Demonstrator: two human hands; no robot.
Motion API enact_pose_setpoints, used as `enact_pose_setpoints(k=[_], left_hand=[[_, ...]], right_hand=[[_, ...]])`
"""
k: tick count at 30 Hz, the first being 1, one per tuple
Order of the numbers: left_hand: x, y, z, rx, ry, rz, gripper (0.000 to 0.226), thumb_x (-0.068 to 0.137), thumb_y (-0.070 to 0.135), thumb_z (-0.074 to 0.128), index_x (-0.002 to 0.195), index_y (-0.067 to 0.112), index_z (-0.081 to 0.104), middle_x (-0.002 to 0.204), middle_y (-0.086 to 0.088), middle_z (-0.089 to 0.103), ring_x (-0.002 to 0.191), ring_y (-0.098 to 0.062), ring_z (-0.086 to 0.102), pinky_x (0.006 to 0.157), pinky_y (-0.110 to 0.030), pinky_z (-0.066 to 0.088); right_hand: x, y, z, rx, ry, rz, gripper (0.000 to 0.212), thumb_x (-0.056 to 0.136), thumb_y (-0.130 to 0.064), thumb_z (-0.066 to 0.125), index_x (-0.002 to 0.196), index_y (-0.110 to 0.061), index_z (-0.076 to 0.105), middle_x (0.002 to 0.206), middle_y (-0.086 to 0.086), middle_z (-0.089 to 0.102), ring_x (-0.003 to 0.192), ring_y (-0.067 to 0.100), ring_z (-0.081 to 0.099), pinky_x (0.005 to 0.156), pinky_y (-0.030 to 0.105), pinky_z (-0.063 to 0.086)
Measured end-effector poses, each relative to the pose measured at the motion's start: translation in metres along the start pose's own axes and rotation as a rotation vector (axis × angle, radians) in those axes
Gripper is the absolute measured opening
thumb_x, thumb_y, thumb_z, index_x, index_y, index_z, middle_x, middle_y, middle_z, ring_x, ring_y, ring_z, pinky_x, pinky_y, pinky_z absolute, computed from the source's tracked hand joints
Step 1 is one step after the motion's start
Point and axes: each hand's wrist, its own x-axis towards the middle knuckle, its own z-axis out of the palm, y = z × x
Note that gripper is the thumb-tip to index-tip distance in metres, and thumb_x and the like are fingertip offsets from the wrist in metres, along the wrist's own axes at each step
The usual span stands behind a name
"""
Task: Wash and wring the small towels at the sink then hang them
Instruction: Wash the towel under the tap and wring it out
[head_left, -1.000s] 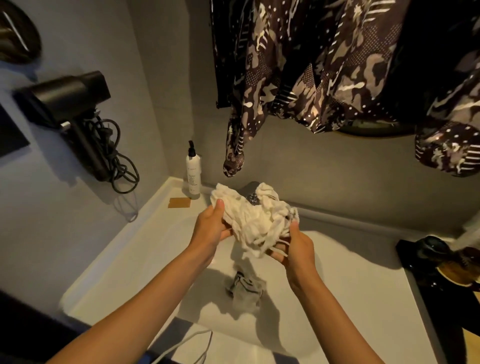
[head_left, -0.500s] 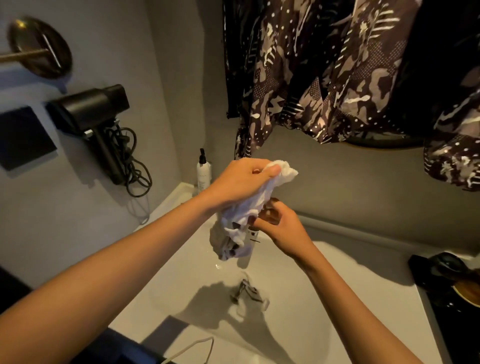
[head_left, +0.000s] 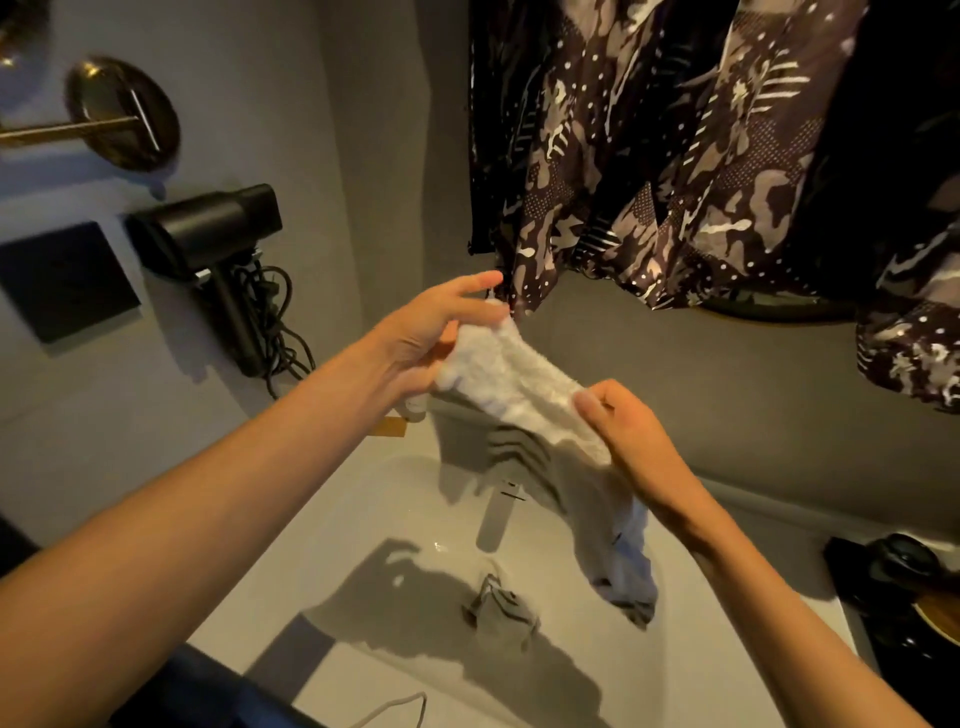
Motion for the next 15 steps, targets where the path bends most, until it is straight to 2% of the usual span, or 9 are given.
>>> enact_pose_setpoints(k=[2,3,4,6,8,10,11,13,15], left_hand=[[-0.001,-0.001,0.004,-0.433,-0.081,-0.012,0.048,0.084,-0.006,0.063,0.131,0.001,0.056,0.094,-0.020,0.075,0.090,-0.029,0.072,0.093,-0.039,0.056],[-0.002,-0.005,0.005,-0.612,-0.138,-0.018,0.043,0.085,-0.008,0.059,0.128,-0.003,0.056,0.109,-0.028,0.070,0.101,-0.036,0.070,0.097,-0.043,0.054],[-0.002,-0.014,0.005,-0.674,-0.166,-0.011,0.041,0.086,-0.010,0.055,0.126,-0.002,0.056,0.123,-0.033,0.063,0.111,-0.042,0.065,0.102,-0.048,0.050],[-0.001,-0.047,0.003,-0.496,-0.065,0.012,0.043,0.086,-0.013,0.052,0.125,0.004,0.056,0.132,-0.030,0.059,0.116,-0.040,0.064,0.101,-0.046,0.051],[0.001,-0.094,0.001,-0.189,0.223,-0.008,0.032,0.091,-0.006,0.058,0.121,0.004,0.059,0.115,-0.021,0.068,0.099,-0.029,0.072,0.084,-0.033,0.059],[0.001,-0.143,-0.003,0.088,0.449,-0.078,0.022,0.096,0.017,0.060,0.109,0.000,0.065,0.095,-0.015,0.067,0.079,-0.021,0.067,0.070,-0.026,0.055],[-0.001,-0.162,-0.005,0.114,0.447,-0.148,0.036,0.099,0.035,0.055,0.108,0.002,0.068,0.098,-0.015,0.067,0.084,-0.022,0.067,0.075,-0.030,0.054],[-0.009,-0.187,-0.004,-0.107,0.188,-0.248,0.064,0.095,0.064,0.041,0.124,0.014,0.068,0.124,-0.011,0.069,0.115,-0.029,0.064,0.096,-0.041,0.051],[-0.014,-0.198,-0.004,-0.358,-0.043,-0.235,0.076,0.087,0.076,0.040,0.136,0.022,0.059,0.140,-0.010,0.060,0.129,-0.029,0.055,0.102,-0.044,0.048]], right_hand=[[0.002,-0.007,-0.009,-0.200,-0.145,-0.019,0.023,0.076,-0.043,0.079,0.086,-0.038,0.058,0.076,-0.031,0.065,0.071,-0.010,0.058,0.061,0.006,0.043],[0.004,-0.007,-0.009,-0.201,-0.142,-0.031,0.018,0.079,-0.037,0.079,0.086,-0.038,0.063,0.075,-0.030,0.067,0.070,-0.008,0.059,0.061,0.007,0.044],[0.004,-0.012,-0.008,-0.105,-0.097,-0.022,0.009,0.084,-0.031,0.076,0.082,-0.032,0.067,0.070,-0.025,0.068,0.067,-0.003,0.058,0.061,0.009,0.045],[0.004,-0.017,-0.002,0.223,0.038,0.088,0.012,0.090,-0.025,0.070,0.079,-0.019,0.072,0.071,-0.013,0.071,0.071,0.008,0.058,0.063,0.016,0.050],[0.006,-0.021,0.003,0.437,0.093,0.236,0.023,0.091,-0.033,0.067,0.087,-0.011,0.075,0.084,0.003,0.076,0.079,0.018,0.066,0.074,0.030,0.056],[0.005,-0.020,0.009,0.526,0.067,0.371,0.041,0.093,-0.042,0.062,0.102,-0.003,0.072,0.099,0.015,0.077,0.092,0.028,0.073,0.087,0.041,0.058],[0.004,-0.016,0.010,0.593,0.052,0.434,0.042,0.094,-0.041,0.059,0.107,-0.003,0.071,0.102,0.017,0.076,0.096,0.031,0.073,0.088,0.044,0.058],[0.000,-0.007,0.012,0.812,0.024,0.514,0.031,0.096,-0.030,0.055,0.101,-0.005,0.070,0.095,0.016,0.077,0.090,0.030,0.074,0.079,0.043,0.060],[-0.006,0.004,0.007,1.049,-0.011,0.497,0.025,0.088,-0.015,0.049,0.101,-0.003,0.067,0.098,0.017,0.073,0.096,0.032,0.071,0.088,0.046,0.058]])
